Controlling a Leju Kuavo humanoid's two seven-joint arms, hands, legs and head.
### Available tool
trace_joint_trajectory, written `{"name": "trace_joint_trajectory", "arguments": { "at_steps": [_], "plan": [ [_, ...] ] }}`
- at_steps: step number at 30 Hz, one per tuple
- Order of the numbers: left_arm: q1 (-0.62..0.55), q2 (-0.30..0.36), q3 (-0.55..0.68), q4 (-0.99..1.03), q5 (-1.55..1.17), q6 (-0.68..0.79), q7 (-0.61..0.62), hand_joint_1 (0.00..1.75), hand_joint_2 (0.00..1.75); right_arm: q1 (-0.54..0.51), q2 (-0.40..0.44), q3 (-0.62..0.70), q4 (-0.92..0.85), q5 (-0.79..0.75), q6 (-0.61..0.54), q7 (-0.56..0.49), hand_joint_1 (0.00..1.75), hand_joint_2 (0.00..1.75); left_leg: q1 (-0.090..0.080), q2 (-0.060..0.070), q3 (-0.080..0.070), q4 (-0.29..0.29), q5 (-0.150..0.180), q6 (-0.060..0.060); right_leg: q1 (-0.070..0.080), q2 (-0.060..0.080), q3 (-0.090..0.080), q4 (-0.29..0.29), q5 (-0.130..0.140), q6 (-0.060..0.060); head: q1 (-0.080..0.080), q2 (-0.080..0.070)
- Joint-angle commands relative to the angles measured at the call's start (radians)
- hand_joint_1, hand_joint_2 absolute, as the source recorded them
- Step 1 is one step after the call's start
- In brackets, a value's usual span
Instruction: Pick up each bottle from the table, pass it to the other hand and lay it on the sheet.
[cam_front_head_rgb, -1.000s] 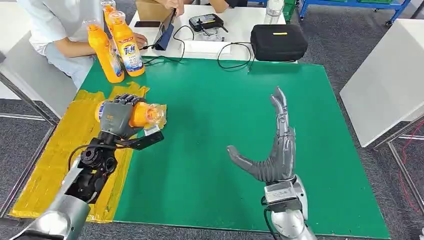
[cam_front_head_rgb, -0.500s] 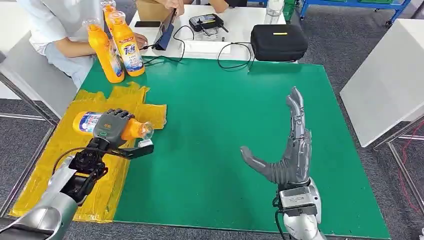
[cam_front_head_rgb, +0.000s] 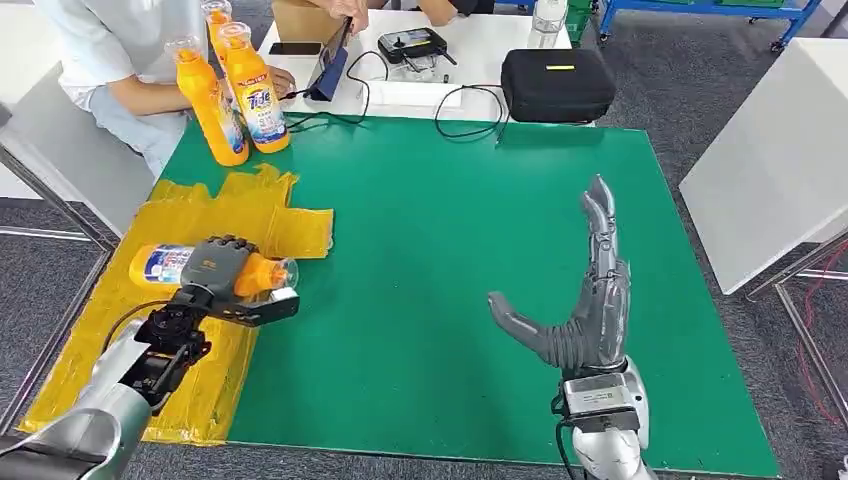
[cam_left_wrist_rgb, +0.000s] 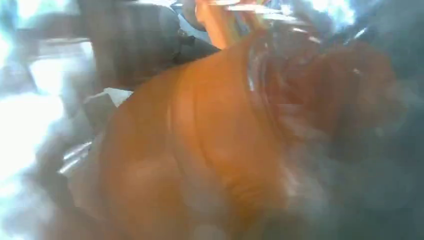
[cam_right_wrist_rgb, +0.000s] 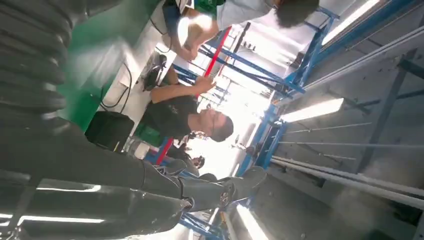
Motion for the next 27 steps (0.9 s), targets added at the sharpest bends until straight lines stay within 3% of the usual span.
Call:
{"name": "trace_joint_trajectory", "arguments": {
  "at_steps": [1,3,4,5,8,27],
  "plan": [
    [-0.047,-0.022,0.026,0.111,0.029,-0.014,-0.037,1.75,1.75,-0.023,0.005,-0.015,0.046,0.000,0.006,0.009,0.00,1.75,0.000,-0.001,0.004,-0.001,-0.002,0.000,-0.001,0.003,0.004,-0.001,-0.002,0.000,0.000,0.000],
    [-0.046,-0.028,0.030,0.116,0.036,-0.023,-0.047,1.75,1.75,-0.028,0.007,-0.015,0.056,-0.001,0.007,0.010,0.00,1.75,0.000,-0.001,0.006,-0.001,-0.002,0.000,-0.001,0.003,0.006,-0.001,-0.002,0.000,0.000,0.000],
    [-0.047,-0.029,0.030,0.118,0.037,-0.028,-0.049,1.41,1.75,-0.030,0.007,-0.015,0.058,-0.001,0.007,0.010,0.00,1.75,0.000,-0.001,0.003,-0.001,-0.001,0.000,0.000,0.002,0.004,-0.001,-0.001,0.000,0.000,0.000],
    [-0.050,-0.031,0.031,0.124,0.039,-0.046,-0.050,0.05,1.75,-0.034,0.009,-0.015,0.064,0.000,0.007,0.011,0.00,1.75,0.000,-0.002,0.006,-0.001,-0.002,0.000,-0.001,0.003,0.006,-0.001,-0.002,0.000,0.000,0.000],
    [-0.073,-0.032,0.015,0.154,0.033,-0.127,-0.060,0.00,1.75,-0.043,0.016,-0.013,0.082,0.003,0.012,0.013,0.00,1.75,0.000,-0.002,0.005,-0.001,-0.001,0.000,-0.001,0.003,0.005,-0.001,-0.002,0.000,0.000,0.000],
    [-0.089,-0.030,0.004,0.184,0.043,-0.203,-0.106,0.00,1.75,-0.051,0.020,-0.014,0.113,-0.003,0.017,0.011,0.00,1.75,0.000,-0.001,0.006,-0.001,-0.001,0.000,-0.001,0.003,0.007,-0.001,-0.001,0.000,0.000,0.000]
  ]
}}
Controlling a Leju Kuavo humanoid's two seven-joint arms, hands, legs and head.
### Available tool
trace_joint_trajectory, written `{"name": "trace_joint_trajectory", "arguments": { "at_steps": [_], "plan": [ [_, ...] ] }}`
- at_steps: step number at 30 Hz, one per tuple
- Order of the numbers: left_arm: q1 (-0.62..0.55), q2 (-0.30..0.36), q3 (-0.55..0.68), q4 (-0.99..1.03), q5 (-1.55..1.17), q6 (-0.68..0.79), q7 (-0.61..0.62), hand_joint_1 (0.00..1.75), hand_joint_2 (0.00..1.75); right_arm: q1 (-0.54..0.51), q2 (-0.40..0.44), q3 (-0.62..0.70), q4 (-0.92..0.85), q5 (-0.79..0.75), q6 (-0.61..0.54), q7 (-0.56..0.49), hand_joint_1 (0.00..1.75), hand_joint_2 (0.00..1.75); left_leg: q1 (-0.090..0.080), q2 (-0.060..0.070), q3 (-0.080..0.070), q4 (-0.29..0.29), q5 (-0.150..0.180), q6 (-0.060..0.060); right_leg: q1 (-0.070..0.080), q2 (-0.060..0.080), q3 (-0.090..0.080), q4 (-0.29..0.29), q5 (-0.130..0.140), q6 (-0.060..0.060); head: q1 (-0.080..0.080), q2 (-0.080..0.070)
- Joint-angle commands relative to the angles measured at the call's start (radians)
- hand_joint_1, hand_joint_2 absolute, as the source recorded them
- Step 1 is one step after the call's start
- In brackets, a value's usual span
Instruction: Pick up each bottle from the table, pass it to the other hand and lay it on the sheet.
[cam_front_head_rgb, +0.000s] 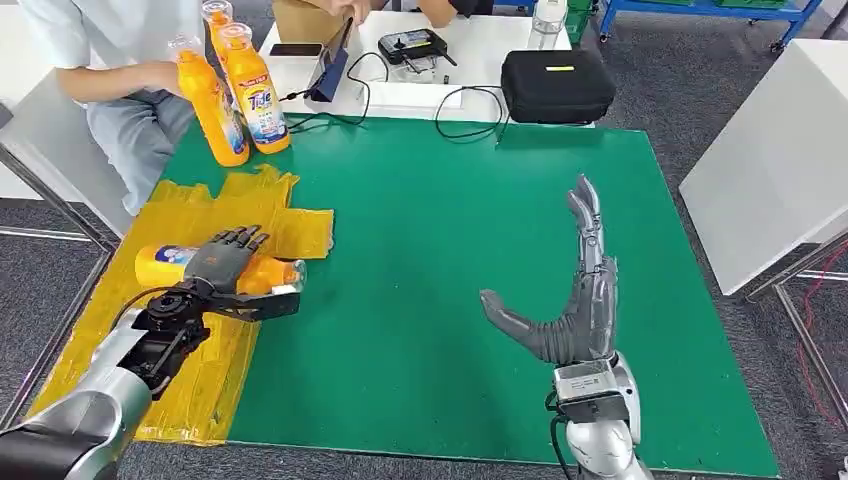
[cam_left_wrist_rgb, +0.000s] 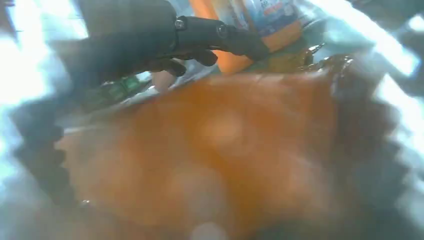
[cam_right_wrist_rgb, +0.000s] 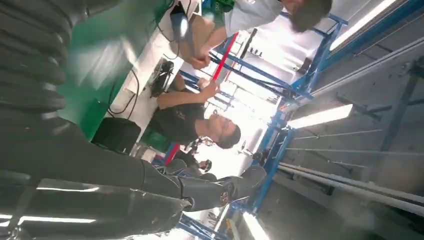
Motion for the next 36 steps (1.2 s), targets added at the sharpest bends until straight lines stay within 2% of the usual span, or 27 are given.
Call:
{"name": "trace_joint_trajectory", "arguments": {
  "at_steps": [1,13,20,36],
  "plan": [
    [-0.020,-0.018,-0.005,0.099,0.000,-0.016,-0.004,0.00,1.75,-0.036,0.010,-0.014,0.069,-0.005,0.004,0.002,0.00,1.75,0.000,0.000,0.003,-0.001,-0.001,0.000,-0.001,0.003,0.003,-0.001,0.000,0.000,0.000,0.000],
    [-0.057,0.026,-0.051,0.044,0.099,-0.094,-0.128,0.00,1.75,-0.042,0.012,-0.031,0.101,-0.033,0.001,-0.013,0.00,1.75,0.000,0.000,0.006,-0.001,-0.002,0.000,-0.001,0.005,0.005,-0.001,-0.001,-0.001,0.000,0.000],
    [-0.159,0.056,-0.151,0.025,0.101,-0.212,-0.136,0.00,1.75,-0.044,0.021,-0.049,0.115,-0.037,0.003,-0.018,0.00,1.75,0.001,-0.002,0.001,0.001,-0.001,-0.001,0.001,0.002,0.002,0.001,-0.001,-0.001,0.000,0.000],
    [-0.211,0.066,-0.213,0.023,0.099,-0.253,-0.147,0.00,1.75,-0.049,0.032,-0.067,0.135,-0.043,0.000,-0.018,0.00,1.75,0.000,-0.001,0.004,0.000,-0.001,-0.001,-0.001,0.004,0.004,0.000,-0.002,-0.001,0.000,0.000]
  ]
}}
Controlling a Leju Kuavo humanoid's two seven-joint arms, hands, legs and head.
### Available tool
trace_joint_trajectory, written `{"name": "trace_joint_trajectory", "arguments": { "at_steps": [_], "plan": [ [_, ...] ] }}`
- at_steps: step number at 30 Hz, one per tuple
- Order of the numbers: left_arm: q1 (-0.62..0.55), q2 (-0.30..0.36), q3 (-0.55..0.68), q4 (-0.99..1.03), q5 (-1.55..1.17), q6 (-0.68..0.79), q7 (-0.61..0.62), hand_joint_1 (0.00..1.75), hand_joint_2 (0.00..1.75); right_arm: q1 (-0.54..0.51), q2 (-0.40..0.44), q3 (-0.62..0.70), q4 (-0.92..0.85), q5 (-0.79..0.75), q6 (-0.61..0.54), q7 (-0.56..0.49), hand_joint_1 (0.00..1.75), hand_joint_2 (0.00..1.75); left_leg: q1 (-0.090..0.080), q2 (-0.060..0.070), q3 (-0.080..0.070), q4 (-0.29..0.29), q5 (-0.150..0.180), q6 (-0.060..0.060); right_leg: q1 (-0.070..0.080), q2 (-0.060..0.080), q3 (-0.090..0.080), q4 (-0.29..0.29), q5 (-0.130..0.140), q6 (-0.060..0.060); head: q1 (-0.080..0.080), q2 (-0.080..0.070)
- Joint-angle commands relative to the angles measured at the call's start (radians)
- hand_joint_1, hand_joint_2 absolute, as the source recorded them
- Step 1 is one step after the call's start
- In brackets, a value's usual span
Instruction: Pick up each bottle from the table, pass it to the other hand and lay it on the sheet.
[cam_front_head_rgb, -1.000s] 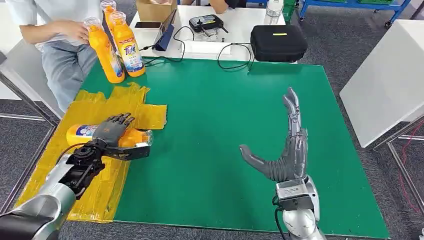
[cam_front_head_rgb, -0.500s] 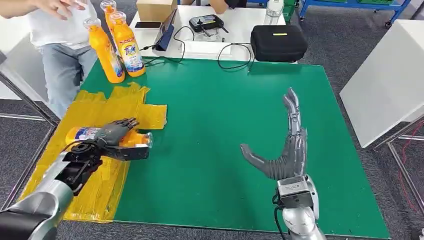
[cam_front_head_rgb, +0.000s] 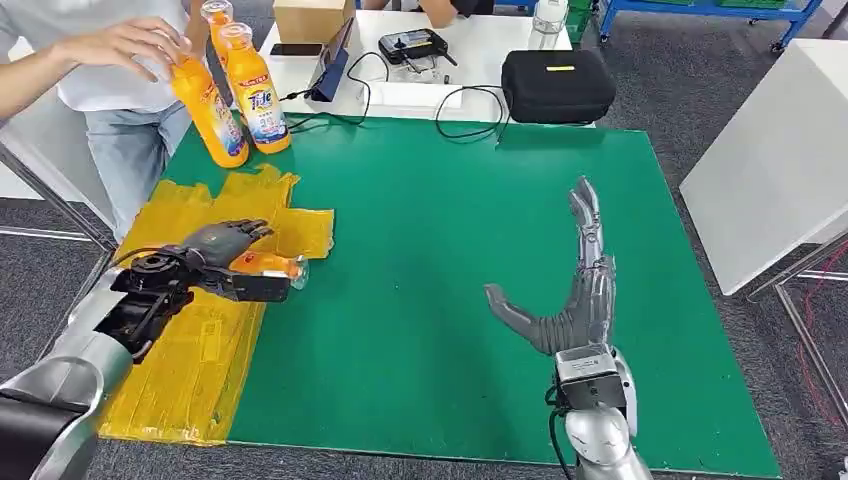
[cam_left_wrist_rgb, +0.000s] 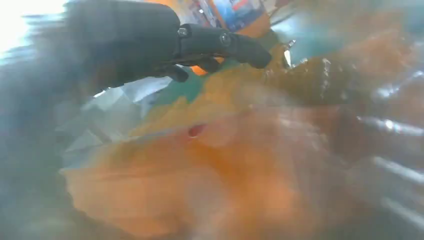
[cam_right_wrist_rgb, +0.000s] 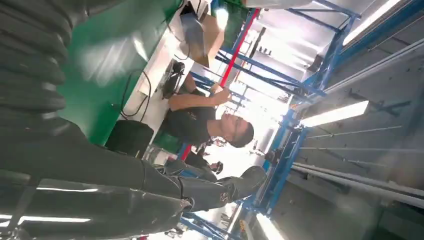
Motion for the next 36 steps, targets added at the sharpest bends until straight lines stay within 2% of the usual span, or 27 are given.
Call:
{"name": "trace_joint_trajectory", "arguments": {
  "at_steps": [1,10,21,28,33,36],
  "plan": [
    [-0.079,0.019,-0.093,0.027,-0.002,-0.024,-0.009,0.00,1.75,-0.034,0.021,-0.038,0.072,-0.012,0.000,-0.002,0.00,1.75,0.001,0.000,0.001,0.000,-0.001,0.000,0.000,0.002,0.001,0.000,0.000,0.000,0.000,0.000],
    [-0.118,0.067,-0.174,-0.019,0.086,-0.094,-0.050,0.00,1.75,-0.052,0.030,-0.064,0.110,-0.042,0.016,-0.020,0.00,1.75,0.001,-0.001,0.002,0.001,-0.001,0.000,0.000,0.004,0.002,0.000,-0.001,-0.001,0.000,0.000],
    [-0.115,0.073,-0.180,-0.025,0.105,-0.095,-0.058,0.00,1.75,-0.053,0.029,-0.063,0.112,-0.045,0.018,-0.022,0.00,1.75,0.000,0.000,0.002,0.000,-0.001,0.000,0.000,0.003,0.002,0.000,-0.001,0.000,0.000,0.000],
    [-0.108,0.129,-0.219,-0.105,0.225,-0.104,-0.100,0.00,1.75,-0.057,0.020,-0.063,0.120,-0.063,0.020,-0.029,0.00,1.75,0.000,0.001,0.002,0.000,-0.001,0.000,0.000,0.004,0.002,0.000,-0.001,-0.001,0.000,0.000],
    [-0.092,0.158,-0.226,-0.161,0.286,-0.105,-0.118,0.00,1.75,-0.055,0.014,-0.062,0.119,-0.072,0.023,-0.035,0.00,1.75,0.000,0.000,0.002,0.000,-0.001,0.000,0.000,0.003,0.002,0.000,-0.001,0.000,0.000,0.000],
    [-0.025,0.173,-0.176,-0.258,0.377,-0.043,-0.151,0.00,1.75,-0.057,0.006,-0.054,0.120,-0.090,0.031,-0.040,0.00,1.75,0.000,0.001,0.003,-0.001,-0.001,0.000,0.000,0.004,0.003,-0.001,-0.001,0.000,0.000,0.000]
  ]
}}
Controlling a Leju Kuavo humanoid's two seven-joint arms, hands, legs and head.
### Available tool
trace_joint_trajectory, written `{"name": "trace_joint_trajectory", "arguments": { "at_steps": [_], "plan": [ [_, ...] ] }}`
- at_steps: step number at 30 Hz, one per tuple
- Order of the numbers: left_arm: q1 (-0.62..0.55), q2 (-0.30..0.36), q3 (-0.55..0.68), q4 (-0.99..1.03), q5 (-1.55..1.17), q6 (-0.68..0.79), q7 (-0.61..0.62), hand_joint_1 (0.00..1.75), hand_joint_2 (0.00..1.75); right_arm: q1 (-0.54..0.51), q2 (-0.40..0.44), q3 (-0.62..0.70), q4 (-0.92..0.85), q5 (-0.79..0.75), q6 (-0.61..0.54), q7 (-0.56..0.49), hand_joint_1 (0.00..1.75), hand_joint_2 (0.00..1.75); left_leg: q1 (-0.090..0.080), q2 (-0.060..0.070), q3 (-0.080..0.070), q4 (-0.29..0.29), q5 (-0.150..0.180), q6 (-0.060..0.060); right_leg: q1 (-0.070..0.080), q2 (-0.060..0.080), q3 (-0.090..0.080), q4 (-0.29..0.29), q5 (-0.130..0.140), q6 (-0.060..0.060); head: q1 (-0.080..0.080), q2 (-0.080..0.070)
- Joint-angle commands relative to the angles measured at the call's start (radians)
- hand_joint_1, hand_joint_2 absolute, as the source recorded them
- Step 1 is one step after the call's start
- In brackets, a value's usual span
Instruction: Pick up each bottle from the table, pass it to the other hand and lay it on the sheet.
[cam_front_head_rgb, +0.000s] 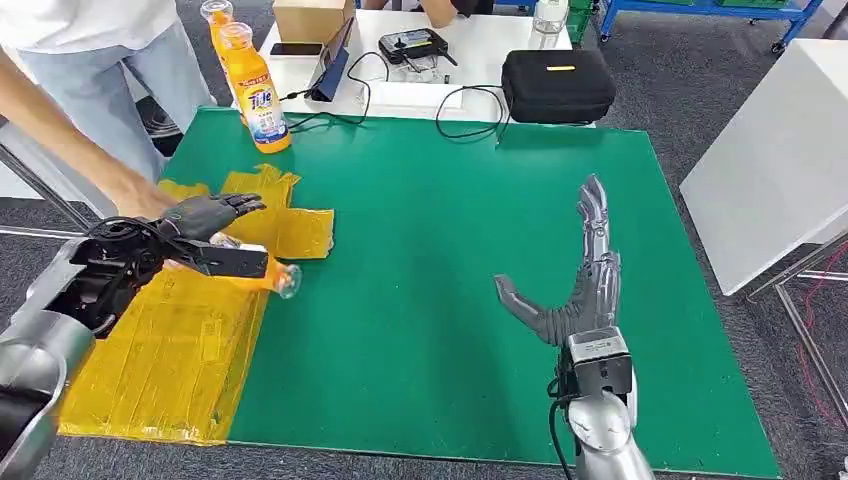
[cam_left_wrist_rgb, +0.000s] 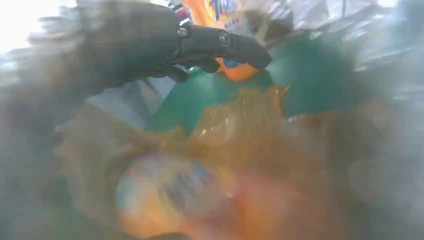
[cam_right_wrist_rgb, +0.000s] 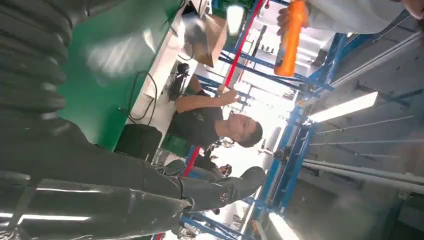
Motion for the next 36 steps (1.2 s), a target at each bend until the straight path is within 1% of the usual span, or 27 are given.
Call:
{"name": "trace_joint_trajectory", "arguments": {
  "at_steps": [1,2,4,5,6,7,8,9,10,11,14,15,17,22,23,25,26,29,30,32,33,34,35,36],
  "plan": [
    [0.083,0.039,0.032,-0.175,0.155,0.111,-0.043,0.00,1.75,-0.038,-0.005,-0.006,0.057,-0.047,0.021,-0.015,0.00,1.75,0.000,0.001,0.003,-0.001,-0.001,0.000,0.000,0.003,0.002,-0.001,0.000,0.000,0.000,0.000],
    [0.116,0.021,0.064,-0.210,0.182,0.136,-0.045,0.00,1.75,-0.044,-0.002,0.003,0.055,-0.055,0.024,-0.017,0.00,1.75,-0.001,0.001,0.004,-0.001,-0.002,0.000,-0.001,0.005,0.004,-0.001,-0.001,0.000,0.000,0.000],
    [0.182,-0.019,0.136,-0.293,0.248,0.179,-0.065,0.00,1.75,-0.071,0.002,0.039,0.058,-0.062,0.030,-0.013,0.00,1.75,-0.001,0.000,0.003,-0.002,-0.001,0.000,-0.001,0.003,0.003,-0.001,-0.001,0.000,0.000,0.000],
    [0.206,-0.036,0.163,-0.328,0.270,0.187,-0.069,0.00,1.75,-0.083,0.003,0.054,0.060,-0.062,0.029,-0.010,0.00,1.75,-0.001,0.000,0.006,-0.002,-0.002,0.000,-0.002,0.005,0.005,-0.002,-0.001,0.000,0.000,0.000],
    [0.218,-0.047,0.180,-0.348,0.286,0.196,-0.073,0.00,1.75,-0.089,0.005,0.061,0.061,-0.060,0.029,-0.005,0.00,1.75,-0.001,0.000,0.003,-0.001,-0.001,0.000,-0.002,0.003,0.003,-0.001,-0.001,0.000,0.000,0.000],
    [0.250,-0.075,0.224,-0.397,0.328,0.208,-0.089,0.00,1.75,-0.100,0.007,0.075,0.062,-0.062,0.028,0.000,0.00,1.75,-0.001,0.000,0.003,-0.001,-0.001,0.000,-0.002,0.003,0.002,-0.001,0.000,0.000,0.000,0.000],
    [0.283,-0.107,0.267,-0.454,0.376,0.197,-0.106,0.00,1.75,-0.112,0.008,0.087,0.062,-0.063,0.027,0.007,0.00,1.75,-0.001,0.000,0.005,-0.001,-0.001,0.000,-0.002,0.005,0.004,-0.001,-0.001,0.000,0.000,0.000],
    [0.310,-0.135,0.300,-0.500,0.411,0.190,-0.112,0.00,1.75,-0.118,0.012,0.093,0.061,-0.063,0.023,0.011,0.00,1.75,-0.001,0.000,0.003,-0.001,-0.001,0.000,-0.002,0.003,0.002,-0.001,-0.001,0.000,0.000,0.000],
    [0.346,-0.180,0.342,-0.566,0.453,0.176,-0.106,0.00,1.75,-0.123,0.018,0.100,0.056,-0.060,0.012,0.019,0.00,1.75,-0.001,-0.001,0.005,-0.002,-0.001,0.000,-0.003,0.003,0.004,-0.002,-0.001,0.000,0.000,0.000],
    [0.370,-0.213,0.368,-0.608,0.490,0.159,-0.096,0.00,1.75,-0.123,0.023,0.104,0.050,-0.058,0.008,0.021,0.00,1.75,-0.001,-0.001,0.003,-0.001,-0.001,0.000,-0.002,0.003,0.003,-0.001,-0.001,0.000,0.000,0.000],
    [0.431,-0.311,0.425,-0.685,0.635,0.081,-0.049,0.00,1.75,-0.098,0.041,0.122,0.021,-0.009,-0.019,0.029,0.00,1.75,-0.002,-0.003,0.004,-0.001,-0.002,0.000,-0.003,0.002,0.004,-0.001,-0.002,0.000,0.000,0.000],
    [0.445,-0.330,0.429,-0.692,0.679,0.050,-0.033,0.00,1.75,-0.084,0.044,0.126,0.011,0.006,-0.027,0.031,0.00,1.75,-0.002,-0.003,0.003,-0.001,-0.002,0.000,-0.003,0.001,0.004,-0.002,-0.002,0.000,0.000,0.000],
    [0.450,-0.334,0.421,-0.690,0.679,0.051,-0.033,0.00,1.75,-0.075,0.044,0.128,0.006,0.008,-0.029,0.031,0.00,1.75,-0.002,-0.003,0.004,-0.001,-0.002,0.000,-0.003,0.002,0.005,-0.002,-0.002,0.000,0.000,0.000],
    [0.442,-0.325,0.428,-0.678,0.683,0.053,-0.035,0.00,1.75,-0.075,0.041,0.123,0.007,0.008,-0.032,0.031,0.00,1.75,-0.001,-0.001,0.002,0.000,-0.001,0.000,-0.002,0.002,0.002,-0.001,-0.001,0.000,0.000,0.000],
    [0.442,-0.325,0.428,-0.678,0.683,0.053,-0.035,0.00,1.75,-0.075,0.041,0.123,0.007,0.008,-0.032,0.031,0.00,1.75,-0.001,-0.001,0.004,0.000,-0.002,0.000,-0.002,0.004,0.004,-0.001,-0.002,-0.001,0.000,0.000],
    [0.442,-0.325,0.428,-0.678,0.683,0.053,-0.035,0.00,1.75,-0.075,0.041,0.123,0.007,0.008,-0.032,0.031,0.00,1.75,-0.001,-0.001,0.002,0.000,-0.001,0.000,-0.002,0.002,0.001,-0.001,-0.001,0.000,-0.001,0.000],
    [0.442,-0.325,0.428,-0.678,0.683,0.053,-0.035,0.00,1.75,-0.075,0.041,0.123,0.007,0.008,-0.032,0.031,0.00,1.75,0.000,-0.002,0.004,0.000,-0.002,0.000,-0.002,0.003,0.003,-0.001,-0.002,-0.001,0.000,0.000],
    [0.442,-0.325,0.428,-0.678,0.683,0.053,-0.035,0.00,1.75,-0.075,0.041,0.123,0.007,0.008,-0.032,0.031,0.00,1.75,0.000,0.000,0.001,0.000,-0.001,0.000,-0.001,0.002,0.001,-0.001,0.000,0.000,0.000,0.000],
    [0.442,-0.325,0.428,-0.678,0.683,0.053,-0.035,0.00,1.75,-0.075,0.041,0.123,0.007,0.008,-0.032,0.031,0.00,1.75,-0.001,-0.001,0.003,0.000,-0.002,0.000,-0.001,0.003,0.003,-0.001,-0.002,0.000,0.000,0.000],
    [0.447,-0.347,0.451,-0.664,0.768,-0.010,-0.011,0.00,1.75,-0.065,0.045,0.119,0.004,0.026,-0.038,0.031,0.00,1.75,-0.001,-0.001,0.003,-0.001,-0.002,0.000,-0.001,0.003,0.003,-0.001,-0.002,0.000,0.000,0.000],
    [0.470,-0.358,0.450,-0.654,0.803,-0.025,0.005,0.00,1.75,-0.038,0.044,0.113,-0.005,0.038,-0.045,0.034,0.00,1.75,0.000,-0.001,0.003,-0.001,-0.002,0.000,-0.001,0.002,0.003,-0.001,-0.001,0.000,0.000,0.000],
    [0.480,-0.367,0.450,-0.644,0.831,-0.038,0.012,0.00,1.75,-0.024,0.042,0.109,-0.014,0.042,-0.049,0.033,0.00,1.75,-0.001,-0.003,0.005,-0.002,-0.002,0.000,-0.002,0.002,0.006,-0.002,-0.003,0.000,0.000,0.000],
    [0.503,-0.375,0.466,-0.630,0.932,-0.099,0.040,0.00,1.75,0.002,0.037,0.100,-0.021,0.038,-0.043,0.050,0.00,1.75,-0.001,-0.003,0.006,-0.002,-0.002,0.000,-0.002,0.002,0.006,-0.003,-0.002,0.000,0.000,0.000],
    [0.525,-0.376,0.472,-0.607,0.998,-0.132,0.043,0.00,1.75,0.030,0.030,0.085,-0.023,0.015,-0.027,0.055,0.00,1.75,-0.001,-0.003,0.005,-0.003,-0.002,0.000,-0.002,0.001,0.006,-0.003,-0.002,0.000,0.000,0.000]
  ]
}}
